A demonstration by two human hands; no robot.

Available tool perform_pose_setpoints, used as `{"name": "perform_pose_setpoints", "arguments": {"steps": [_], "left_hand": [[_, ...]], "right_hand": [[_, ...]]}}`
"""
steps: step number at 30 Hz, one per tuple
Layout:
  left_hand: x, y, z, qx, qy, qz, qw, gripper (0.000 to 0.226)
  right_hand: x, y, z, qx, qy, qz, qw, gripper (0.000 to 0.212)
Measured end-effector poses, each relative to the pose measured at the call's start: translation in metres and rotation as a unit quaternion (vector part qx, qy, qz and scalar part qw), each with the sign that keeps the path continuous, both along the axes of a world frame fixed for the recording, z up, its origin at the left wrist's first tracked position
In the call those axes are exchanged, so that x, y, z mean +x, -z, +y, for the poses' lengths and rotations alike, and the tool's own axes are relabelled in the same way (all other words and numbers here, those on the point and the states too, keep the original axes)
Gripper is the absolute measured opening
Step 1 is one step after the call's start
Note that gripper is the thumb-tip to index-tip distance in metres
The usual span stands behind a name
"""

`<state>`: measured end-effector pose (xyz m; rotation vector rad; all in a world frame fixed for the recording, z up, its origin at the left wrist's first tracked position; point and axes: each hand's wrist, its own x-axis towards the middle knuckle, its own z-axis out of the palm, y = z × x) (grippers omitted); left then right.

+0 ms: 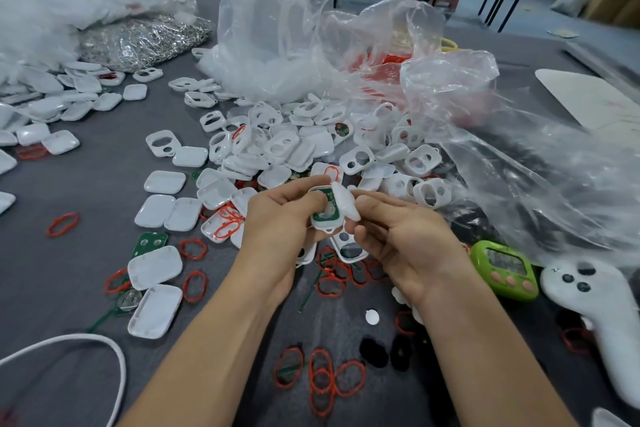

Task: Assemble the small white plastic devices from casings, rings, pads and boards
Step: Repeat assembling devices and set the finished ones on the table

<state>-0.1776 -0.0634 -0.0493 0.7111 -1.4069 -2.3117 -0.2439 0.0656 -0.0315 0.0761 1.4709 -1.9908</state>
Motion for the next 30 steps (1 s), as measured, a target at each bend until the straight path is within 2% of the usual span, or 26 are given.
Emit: {"name": "perform_pose_setpoints", "arguments": {"steps": [4,7,10,13,18,21,24,26,28,30], "left_hand": [[0.001,0.001,0.0,-0.008,0.027,0.005,1.0,0.021],[0.003,0.002,0.001,-0.005,0.044,0.013,0.999,0.023],[0.002,0.002,0.001,-0.017,0.057,0.015,0.998,0.024],[0.001,0.003,0.003,-0.018,0.061,0.014,0.998,0.024],[0.0,0.003,0.006,-0.036,0.061,0.016,0.997,0.02],[0.0,0.004,0.006,-0.037,0.057,0.028,0.997,0.022],[0.002,0.003,0.004,-0.052,0.066,0.041,0.996,0.026],[0.002,0.003,0.003,-0.052,0.088,0.058,0.993,0.03],[0.003,0.002,0.001,-0.041,0.117,0.079,0.989,0.033],[0.005,0.001,0.0,-0.071,0.128,0.086,0.985,0.032]], "right_hand": [[0.001,0.005,-0.002,0.079,0.022,0.124,0.989,0.013],[0.003,0.006,-0.003,0.135,0.031,0.211,0.968,0.021],[0.005,0.008,-0.002,0.195,0.046,0.279,0.939,0.03],[0.007,0.009,-0.003,0.259,0.065,0.354,0.896,0.022],[0.011,0.01,-0.004,0.287,0.077,0.403,0.866,0.019],[0.007,0.012,-0.003,0.279,0.065,0.367,0.885,0.015],[0.0,0.011,-0.002,0.206,0.018,0.242,0.948,0.011],[-0.003,0.008,0.002,0.143,-0.005,0.18,0.973,0.008],[-0.004,0.005,0.008,0.097,-0.018,0.162,0.982,0.006],[-0.003,0.003,0.012,0.081,-0.019,0.178,0.98,0.01]]}}
